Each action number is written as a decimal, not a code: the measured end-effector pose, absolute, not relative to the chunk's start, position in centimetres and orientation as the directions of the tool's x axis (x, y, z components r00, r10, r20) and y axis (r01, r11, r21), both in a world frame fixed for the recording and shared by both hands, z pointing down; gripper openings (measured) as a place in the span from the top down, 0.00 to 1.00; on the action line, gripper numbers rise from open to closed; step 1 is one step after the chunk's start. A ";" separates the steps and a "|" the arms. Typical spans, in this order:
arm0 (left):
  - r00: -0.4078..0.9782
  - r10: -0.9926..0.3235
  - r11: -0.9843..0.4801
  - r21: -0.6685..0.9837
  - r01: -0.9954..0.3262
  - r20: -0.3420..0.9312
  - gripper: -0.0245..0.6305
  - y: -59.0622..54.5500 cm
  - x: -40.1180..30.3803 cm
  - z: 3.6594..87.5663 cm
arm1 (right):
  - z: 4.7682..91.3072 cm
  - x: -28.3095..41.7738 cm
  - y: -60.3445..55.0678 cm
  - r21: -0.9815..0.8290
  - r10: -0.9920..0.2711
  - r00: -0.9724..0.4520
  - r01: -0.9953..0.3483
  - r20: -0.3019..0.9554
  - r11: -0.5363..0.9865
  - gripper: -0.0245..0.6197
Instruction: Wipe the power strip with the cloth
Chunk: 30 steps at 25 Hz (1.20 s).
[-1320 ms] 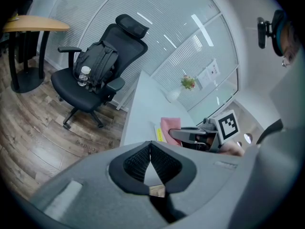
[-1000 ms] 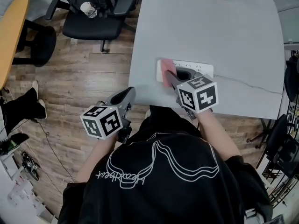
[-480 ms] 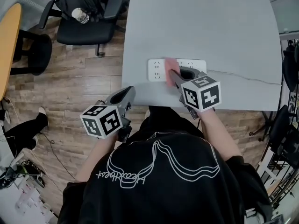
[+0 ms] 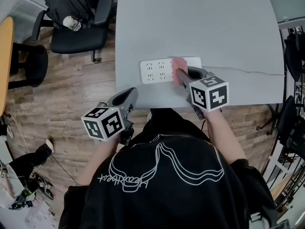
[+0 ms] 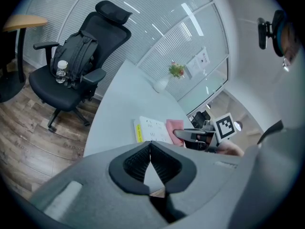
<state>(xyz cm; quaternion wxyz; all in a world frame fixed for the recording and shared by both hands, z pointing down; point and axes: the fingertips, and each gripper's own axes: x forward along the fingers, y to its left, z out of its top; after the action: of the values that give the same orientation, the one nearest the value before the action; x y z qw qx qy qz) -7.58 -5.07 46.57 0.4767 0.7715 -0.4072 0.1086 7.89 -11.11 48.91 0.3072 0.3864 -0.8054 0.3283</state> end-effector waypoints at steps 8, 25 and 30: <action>0.670 -0.496 -0.250 0.649 -0.719 0.552 0.94 -5.5 -5.8 46.6 | 49.1 11.7 -11.3 -0.276 -0.471 -0.465 -0.866 0.750 0.416 0.90; 0.699 -0.459 -0.310 0.638 -0.705 0.549 0.94 -5.2 -3.1 45.9 | 48.9 17.8 -10.7 -0.225 -0.563 -0.360 -0.928 0.744 0.296 0.90; 0.693 -0.477 -0.314 0.631 -0.709 0.541 0.94 -4.7 -3.5 45.1 | 47.6 18.1 -10.4 -0.211 -0.617 -0.351 -0.933 0.704 0.291 0.90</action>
<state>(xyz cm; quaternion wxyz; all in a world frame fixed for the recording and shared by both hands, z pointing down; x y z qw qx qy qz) -3.52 -4.73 45.07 0.4535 0.8004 -0.3705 0.1283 18.13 -10.42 47.63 0.2556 0.5089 -0.7617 0.3091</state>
